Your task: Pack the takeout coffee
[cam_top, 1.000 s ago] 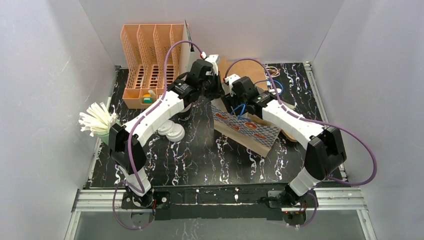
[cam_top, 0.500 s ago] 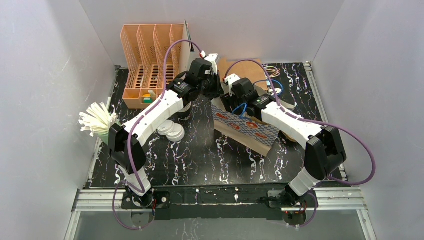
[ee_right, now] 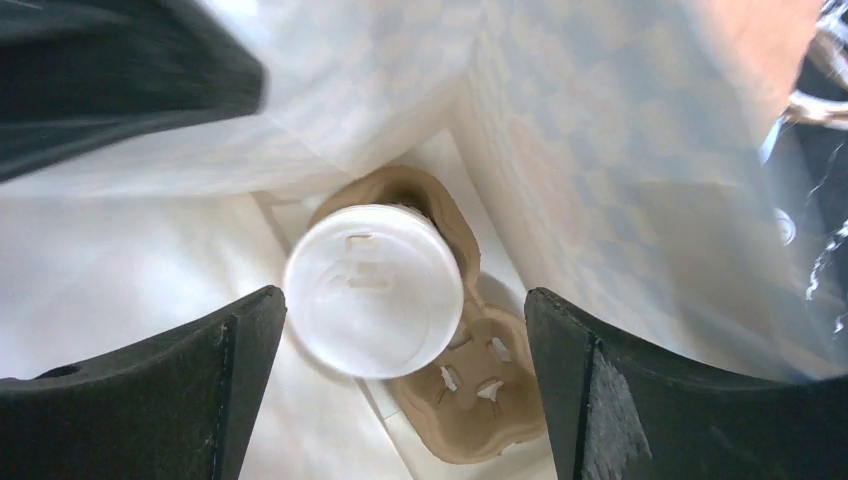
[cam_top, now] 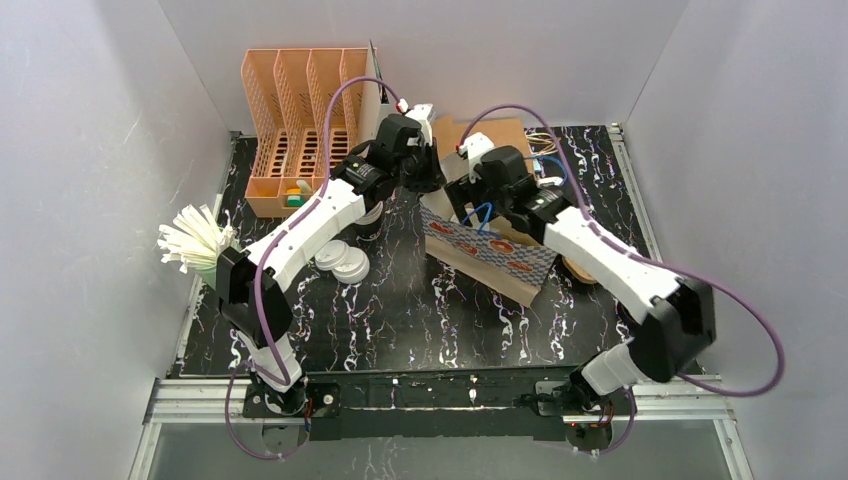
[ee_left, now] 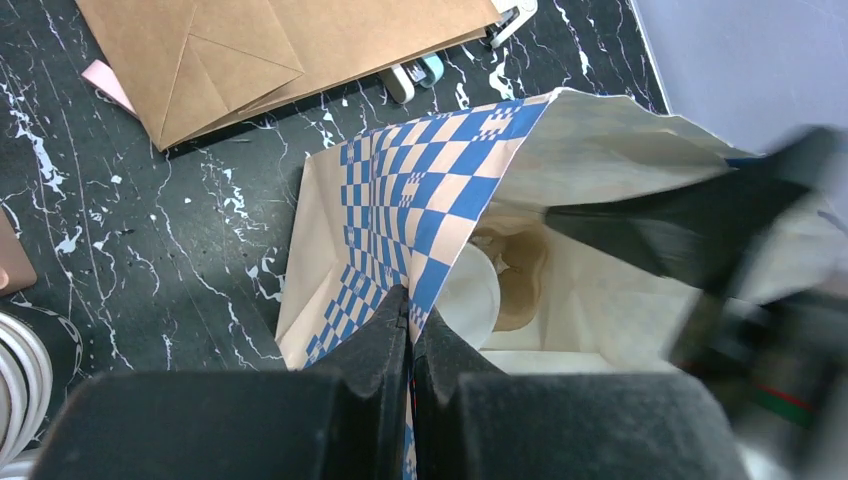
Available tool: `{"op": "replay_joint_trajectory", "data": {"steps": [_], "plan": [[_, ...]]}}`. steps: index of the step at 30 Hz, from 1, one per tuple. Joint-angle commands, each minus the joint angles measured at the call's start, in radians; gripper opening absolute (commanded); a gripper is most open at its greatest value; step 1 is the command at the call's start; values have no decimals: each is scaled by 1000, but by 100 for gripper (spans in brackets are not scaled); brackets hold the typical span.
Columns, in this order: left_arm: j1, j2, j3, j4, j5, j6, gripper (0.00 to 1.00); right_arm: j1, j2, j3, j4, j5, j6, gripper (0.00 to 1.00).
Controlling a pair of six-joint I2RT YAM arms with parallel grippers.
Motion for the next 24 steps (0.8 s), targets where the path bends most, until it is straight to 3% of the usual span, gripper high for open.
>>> {"op": "replay_joint_trajectory", "data": {"steps": [1, 10, 18, 20, 24], "plan": [[4, -3, 42, 15, 2, 2, 0, -6, -175, -8, 78, -62, -41, 98], [8, 48, 96, 3, -55, 71, 0, -6, -288, 12, 110, -85, -50, 98], [22, 128, 212, -40, -228, 141, 2, -6, -317, 99, 103, -62, -60, 98], [23, 142, 246, -48, -225, 141, 14, -6, -317, 123, 89, -66, -60, 98], [22, 131, 274, -42, -203, 133, 55, -6, -331, 160, 82, -65, -59, 98]]}}
